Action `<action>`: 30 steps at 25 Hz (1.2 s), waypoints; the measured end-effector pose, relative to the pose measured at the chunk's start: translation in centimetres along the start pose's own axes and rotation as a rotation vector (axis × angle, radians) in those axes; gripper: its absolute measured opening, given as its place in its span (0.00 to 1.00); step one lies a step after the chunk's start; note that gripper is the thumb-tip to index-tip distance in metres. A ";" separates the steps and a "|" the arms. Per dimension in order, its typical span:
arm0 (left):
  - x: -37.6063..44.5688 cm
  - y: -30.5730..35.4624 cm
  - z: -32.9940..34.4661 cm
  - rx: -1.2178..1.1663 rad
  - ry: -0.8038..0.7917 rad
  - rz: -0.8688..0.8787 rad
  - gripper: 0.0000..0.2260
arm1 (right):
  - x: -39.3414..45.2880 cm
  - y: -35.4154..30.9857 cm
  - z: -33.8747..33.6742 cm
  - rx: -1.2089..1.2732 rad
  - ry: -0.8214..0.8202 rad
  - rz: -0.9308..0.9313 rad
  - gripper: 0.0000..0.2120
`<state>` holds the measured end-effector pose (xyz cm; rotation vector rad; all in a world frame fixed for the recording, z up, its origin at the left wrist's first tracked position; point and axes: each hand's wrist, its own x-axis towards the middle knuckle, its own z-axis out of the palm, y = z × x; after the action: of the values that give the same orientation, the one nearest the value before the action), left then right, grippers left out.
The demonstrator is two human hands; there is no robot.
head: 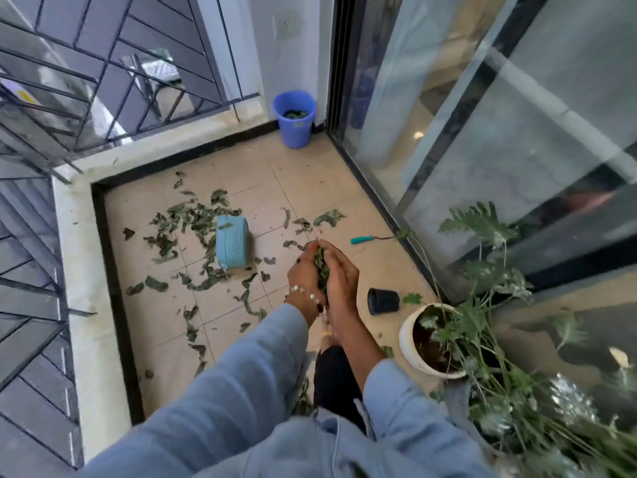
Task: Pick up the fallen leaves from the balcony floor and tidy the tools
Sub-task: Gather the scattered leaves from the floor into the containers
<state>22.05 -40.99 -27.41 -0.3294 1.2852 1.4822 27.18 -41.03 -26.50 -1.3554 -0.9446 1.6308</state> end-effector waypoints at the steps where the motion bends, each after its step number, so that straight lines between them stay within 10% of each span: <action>1: 1.4 1.2 2.2 -0.011 0.014 0.008 0.11 | 2.5 -1.4 0.6 0.010 -0.006 0.032 0.11; 7: 6.8 10.8 14.7 0.006 0.045 0.084 0.14 | 15.9 -11.4 4.6 -0.086 -0.295 0.029 0.13; 20: 28.6 31.7 25.4 -0.123 -0.057 0.028 0.28 | 42.4 -16.4 23.6 -0.087 -0.248 0.053 0.04; 30: 46.4 48.2 36.6 -0.072 -0.070 -0.038 0.39 | 63.2 -23.1 36.9 -0.005 -0.208 0.186 0.21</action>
<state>-19.82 22.67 -23.77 -0.3443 1.1669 1.4973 -13.53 24.07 -24.86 -1.3280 -0.9662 1.9408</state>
